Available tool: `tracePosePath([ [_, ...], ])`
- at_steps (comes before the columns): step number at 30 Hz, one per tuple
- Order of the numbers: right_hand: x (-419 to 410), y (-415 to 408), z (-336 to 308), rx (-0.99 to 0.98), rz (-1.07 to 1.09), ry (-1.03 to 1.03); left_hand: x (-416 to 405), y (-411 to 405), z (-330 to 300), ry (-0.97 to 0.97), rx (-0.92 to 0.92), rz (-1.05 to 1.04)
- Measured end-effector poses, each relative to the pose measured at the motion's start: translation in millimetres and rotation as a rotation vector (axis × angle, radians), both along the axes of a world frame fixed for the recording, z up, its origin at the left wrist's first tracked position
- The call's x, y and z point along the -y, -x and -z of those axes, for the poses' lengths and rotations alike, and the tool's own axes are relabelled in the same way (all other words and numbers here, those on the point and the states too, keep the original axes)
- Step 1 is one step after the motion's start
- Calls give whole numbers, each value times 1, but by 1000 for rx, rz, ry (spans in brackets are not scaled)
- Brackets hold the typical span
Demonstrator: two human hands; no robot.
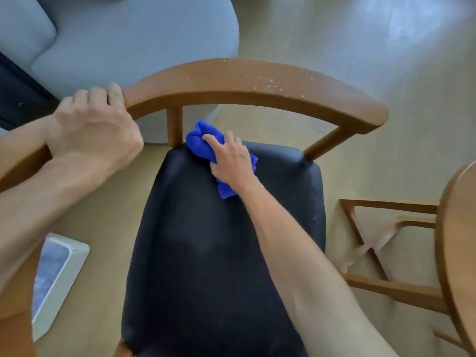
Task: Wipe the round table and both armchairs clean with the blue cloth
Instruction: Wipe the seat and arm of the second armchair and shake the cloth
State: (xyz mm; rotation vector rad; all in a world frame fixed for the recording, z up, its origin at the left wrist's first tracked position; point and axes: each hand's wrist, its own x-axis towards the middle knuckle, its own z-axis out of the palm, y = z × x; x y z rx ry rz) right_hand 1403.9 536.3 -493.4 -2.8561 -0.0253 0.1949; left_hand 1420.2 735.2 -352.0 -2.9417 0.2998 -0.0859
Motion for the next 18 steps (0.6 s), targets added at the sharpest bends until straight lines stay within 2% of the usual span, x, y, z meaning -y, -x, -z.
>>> tracePosePath([
  [3, 101, 16, 0, 14, 259, -49, -3, -3, 5, -38, -58, -62],
  [6, 171, 67, -2, -18, 440, -111, -2, -6, 7, -67, -94, -26],
  [12, 177, 182, 1, 49, 941, -456, -5, -5, 6, -72, -117, -53],
  [14, 157, 235, -2, 7, 910, -441, -3, -4, 6, -61, -100, -80],
  [18, 121, 312, -15, -155, 495, -305, 0, 1, -3, 45, -11, -46],
])
